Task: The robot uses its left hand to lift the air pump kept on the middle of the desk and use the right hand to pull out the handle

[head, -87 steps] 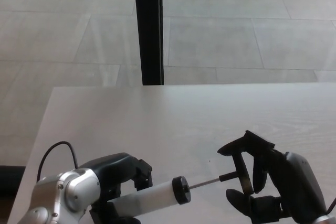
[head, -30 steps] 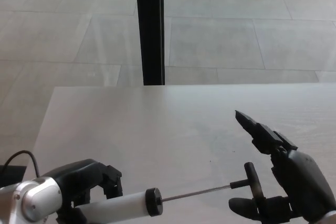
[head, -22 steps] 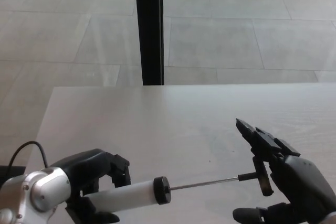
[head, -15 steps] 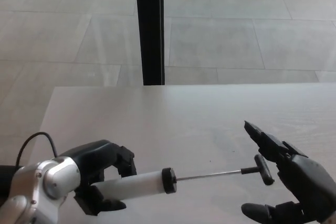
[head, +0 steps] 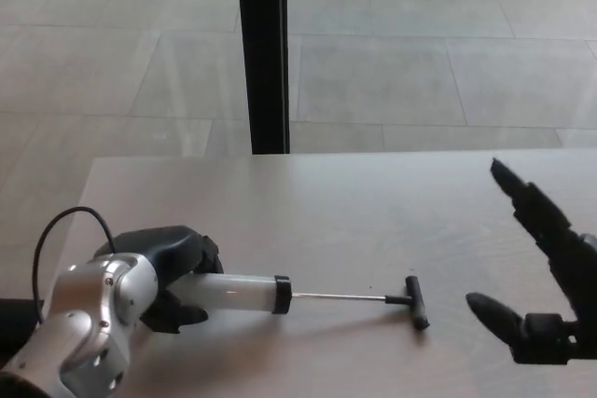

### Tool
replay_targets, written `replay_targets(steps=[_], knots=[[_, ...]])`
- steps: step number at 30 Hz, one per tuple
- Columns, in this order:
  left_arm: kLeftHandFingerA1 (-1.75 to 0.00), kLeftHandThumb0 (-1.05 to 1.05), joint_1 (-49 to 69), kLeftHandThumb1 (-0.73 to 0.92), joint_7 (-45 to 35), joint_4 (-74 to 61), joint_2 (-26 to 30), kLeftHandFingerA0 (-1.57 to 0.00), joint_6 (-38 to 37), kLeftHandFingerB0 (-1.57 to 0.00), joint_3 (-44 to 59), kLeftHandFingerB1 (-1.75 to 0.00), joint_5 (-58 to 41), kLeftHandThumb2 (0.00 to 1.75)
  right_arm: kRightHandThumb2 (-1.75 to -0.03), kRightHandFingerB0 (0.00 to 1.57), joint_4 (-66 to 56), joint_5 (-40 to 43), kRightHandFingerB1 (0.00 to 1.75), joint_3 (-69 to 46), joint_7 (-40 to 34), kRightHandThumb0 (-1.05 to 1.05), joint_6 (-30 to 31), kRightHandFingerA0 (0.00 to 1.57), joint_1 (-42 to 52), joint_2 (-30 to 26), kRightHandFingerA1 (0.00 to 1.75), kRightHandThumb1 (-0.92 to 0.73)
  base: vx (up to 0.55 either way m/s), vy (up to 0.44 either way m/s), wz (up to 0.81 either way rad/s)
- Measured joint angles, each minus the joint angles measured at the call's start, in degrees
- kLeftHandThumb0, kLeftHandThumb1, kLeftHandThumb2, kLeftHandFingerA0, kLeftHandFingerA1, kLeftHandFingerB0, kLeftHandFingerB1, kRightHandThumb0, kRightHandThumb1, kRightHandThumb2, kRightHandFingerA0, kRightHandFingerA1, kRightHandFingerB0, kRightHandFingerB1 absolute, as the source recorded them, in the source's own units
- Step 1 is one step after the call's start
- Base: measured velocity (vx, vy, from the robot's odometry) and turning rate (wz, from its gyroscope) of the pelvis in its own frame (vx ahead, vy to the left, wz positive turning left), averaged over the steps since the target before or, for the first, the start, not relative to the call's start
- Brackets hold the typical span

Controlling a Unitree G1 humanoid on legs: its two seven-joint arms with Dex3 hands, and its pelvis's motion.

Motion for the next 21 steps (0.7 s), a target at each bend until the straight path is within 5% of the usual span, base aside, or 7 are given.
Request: replay_targets(steps=[1,4,9,14,15,16,21], knots=[[-1.24,-0.30,-0.27,0.77,0.95,0.84,0.01,-0.74,-0.04,-0.66,-0.83,-0.70,0.70,0.70,-1.06,0.00,-1.09,0.88,0.00,-1.31,0.00,-1.05,0.38,0.00,-0.03,0.42,0.20,-0.68,0.00,0.000,0.00],[-1.66,-0.23,-0.43,0.74,3.94,1.97,0.00,-0.86,-0.95,-0.76,-2.44,-1.17,2.02,0.69,-1.03,0.00,-3.40,3.16,0.00,-4.58,-0.03,-1.00,1.50,0.00,-0.10,1.61,0.20,-0.68,0.00,0.000,0.00],[-1.58,-0.22,0.32,0.69,8.58,2.71,0.56,-0.83,-3.42,-0.80,-4.66,-1.08,4.06,0.79,-0.89,0.00,-5.58,6.84,0.02,-8.39,-0.15,-0.94,3.56,0.00,-0.22,3.66,0.00,-0.63,0.00,0.000,0.00],[-1.75,-0.17,1.01,0.69,12.16,2.78,1.57,-0.72,-7.21,-0.64,-5.70,-1.45,4.71,0.73,-0.86,0.00,-6.06,9.41,0.08,-9.85,-0.18,-0.89,5.06,0.00,-0.25,4.38,0.00,-0.59,0.00,0.000,0.00],[-1.51,-0.25,1.35,0.69,12.79,2.83,1.70,-0.72,-8.29,-0.57,-5.70,-0.81,4.61,0.66,-0.92,0.03,-6.07,9.93,0.03,-10.06,-0.17,-0.97,5.38,0.00,-0.25,4.44,0.00,-0.63,0.00,0.000,0.00],[-0.75,-0.34,1.40,0.39,13.01,2.77,1.76,-0.42,-8.95,0.00,-5.54,-0.48,4.43,0.91,-0.94,0.00,-6.08,10.18,0.03,-10.19,-0.17,-0.99,5.59,0.00,-0.25,4.44,0.00,-0.64,0.00,0.000,0.00],[0.00,-0.79,1.73,0.46,10.83,-0.04,3.12,0.00,-12.05,0.00,-4.93,0.00,3.15,0.56,-1.06,0.00,-6.69,11.77,0.02,-10.75,-0.17,-1.02,7.60,0.00,-0.25,4.42,0.16,-0.69,0.00,0.000,0.00]])
